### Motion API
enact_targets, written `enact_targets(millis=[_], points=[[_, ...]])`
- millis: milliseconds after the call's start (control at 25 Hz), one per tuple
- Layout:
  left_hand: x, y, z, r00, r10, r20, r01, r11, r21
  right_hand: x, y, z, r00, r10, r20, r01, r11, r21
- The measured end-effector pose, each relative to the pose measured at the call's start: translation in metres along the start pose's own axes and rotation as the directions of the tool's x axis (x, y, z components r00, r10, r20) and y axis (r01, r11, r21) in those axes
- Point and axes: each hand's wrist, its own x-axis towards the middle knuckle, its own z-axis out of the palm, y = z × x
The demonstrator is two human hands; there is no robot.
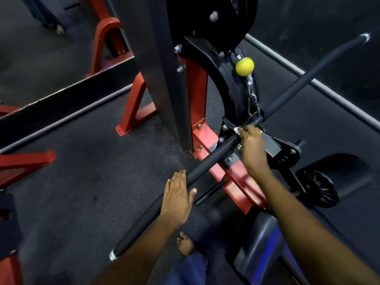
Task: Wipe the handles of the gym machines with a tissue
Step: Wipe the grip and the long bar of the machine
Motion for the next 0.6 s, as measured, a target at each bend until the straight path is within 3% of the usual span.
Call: enact_targets(millis=[40,160,200,240,280,320,360,400,480,600], points=[[0.0,0.0,0.0,1.0,-0.004,-0.001,0.004,1.0,-0.001,-0.017,-0.009,0.013,0.999,0.036,0.015,-0.037,0.991,0.127],[0.0,-0.001,0.0,1.0,-0.01,0.01,0.01,1.0,-0.014,-0.09,-0.034,0.042,0.985,-0.102,0.141,0.061,0.962,0.265],[0.0,-0.002,-0.001,1.0,-0.007,0.009,0.007,1.0,-0.02,-0.093,-0.03,0.04,0.997,-0.054,0.053,0.037,0.957,0.289],[0.0,-0.002,-0.001,1.0,-0.004,0.004,0.005,1.0,-0.026,-0.082,-0.03,0.031,0.987,0.151,-0.062,-0.121,0.933,0.339],[0.0,-0.002,-0.001,1.0,0.0,-0.003,0.0,1.0,-0.029,-0.06,-0.021,0.026,0.889,0.436,-0.139,-0.34,0.833,0.437],[0.0,-0.002,-0.001,1.0,0.006,-0.009,-0.006,0.999,-0.032,-0.033,-0.011,0.018,0.727,0.684,-0.064,-0.537,0.624,0.568],[0.0,-0.002,-0.001,1.0,0.009,-0.01,-0.009,0.999,-0.032,-0.006,0.002,0.013,0.595,0.799,0.087,-0.619,0.386,0.684],[0.0,-0.002,-0.001,1.0,0.01,-0.011,-0.011,0.999,-0.033,0.014,0.014,0.014,0.56,0.8,0.216,-0.612,0.224,0.758],[-0.002,-0.002,0.0,1.0,0.005,-0.017,-0.006,0.999,-0.035,0.017,0.01,0.025,0.553,0.743,0.378,-0.646,0.095,0.758],[-0.003,-0.001,0.0,1.0,0.001,-0.029,-0.002,0.999,-0.039,-0.039,-0.018,0.036,0.638,0.522,0.567,-0.718,0.137,0.682]])
